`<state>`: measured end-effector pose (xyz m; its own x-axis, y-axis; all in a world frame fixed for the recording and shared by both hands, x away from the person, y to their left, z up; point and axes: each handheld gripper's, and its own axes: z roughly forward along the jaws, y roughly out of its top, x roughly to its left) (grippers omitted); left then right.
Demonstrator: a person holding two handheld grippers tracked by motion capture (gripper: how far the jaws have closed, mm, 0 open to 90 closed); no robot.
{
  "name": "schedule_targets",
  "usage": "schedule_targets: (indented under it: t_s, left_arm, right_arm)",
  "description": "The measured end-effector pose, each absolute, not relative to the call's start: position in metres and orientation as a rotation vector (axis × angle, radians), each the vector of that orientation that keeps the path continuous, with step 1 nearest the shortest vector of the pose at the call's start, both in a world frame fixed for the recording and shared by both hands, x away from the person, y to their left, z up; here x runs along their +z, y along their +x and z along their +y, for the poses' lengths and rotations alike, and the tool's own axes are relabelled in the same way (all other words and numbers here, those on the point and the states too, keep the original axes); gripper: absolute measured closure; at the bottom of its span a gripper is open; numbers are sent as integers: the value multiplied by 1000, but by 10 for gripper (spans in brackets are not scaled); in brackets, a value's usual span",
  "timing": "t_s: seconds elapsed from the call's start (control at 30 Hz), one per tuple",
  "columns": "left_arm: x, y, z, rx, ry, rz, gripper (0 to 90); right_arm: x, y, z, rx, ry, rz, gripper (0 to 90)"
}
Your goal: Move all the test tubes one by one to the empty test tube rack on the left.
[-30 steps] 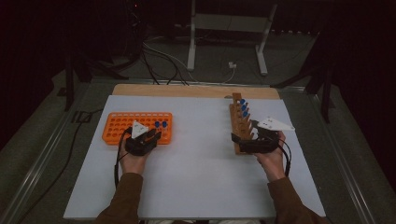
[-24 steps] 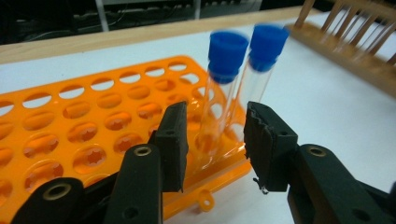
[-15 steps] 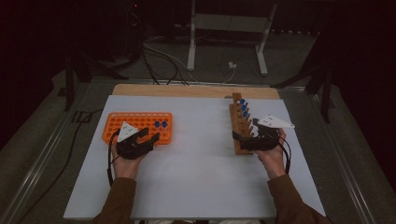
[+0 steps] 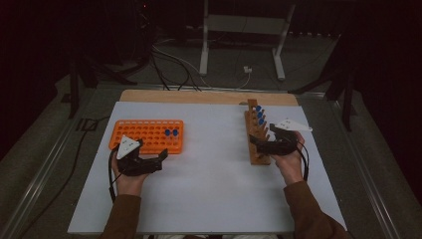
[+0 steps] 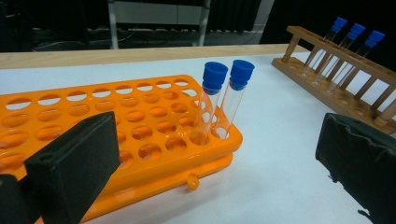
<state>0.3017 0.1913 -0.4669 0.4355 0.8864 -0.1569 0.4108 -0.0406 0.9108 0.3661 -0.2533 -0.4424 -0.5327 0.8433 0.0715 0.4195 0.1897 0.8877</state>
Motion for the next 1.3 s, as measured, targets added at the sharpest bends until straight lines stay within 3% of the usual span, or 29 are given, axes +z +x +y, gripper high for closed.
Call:
schedule_targets:
  t_s: [0.23, 0.53, 0.7, 1.3]
  left_arm:
    - [-468, 301, 190, 582, 1665, 1148, 6]
    - [-470, 302, 192, 588, 1665, 1165, 6]
    - [-471, 303, 191, 591, 1670, 1168, 6]
    - [-472, 302, 190, 591, 1670, 1170, 6]
  right_arm:
    - [-447, 382, -255, 1276, 1221, 2030, 197]
    - [-460, 398, -253, 1208, 1269, 2013, 606]
    - [-462, 401, -249, 1170, 1261, 1991, 735]
    - [-467, 408, -245, 1155, 1288, 1946, 767]
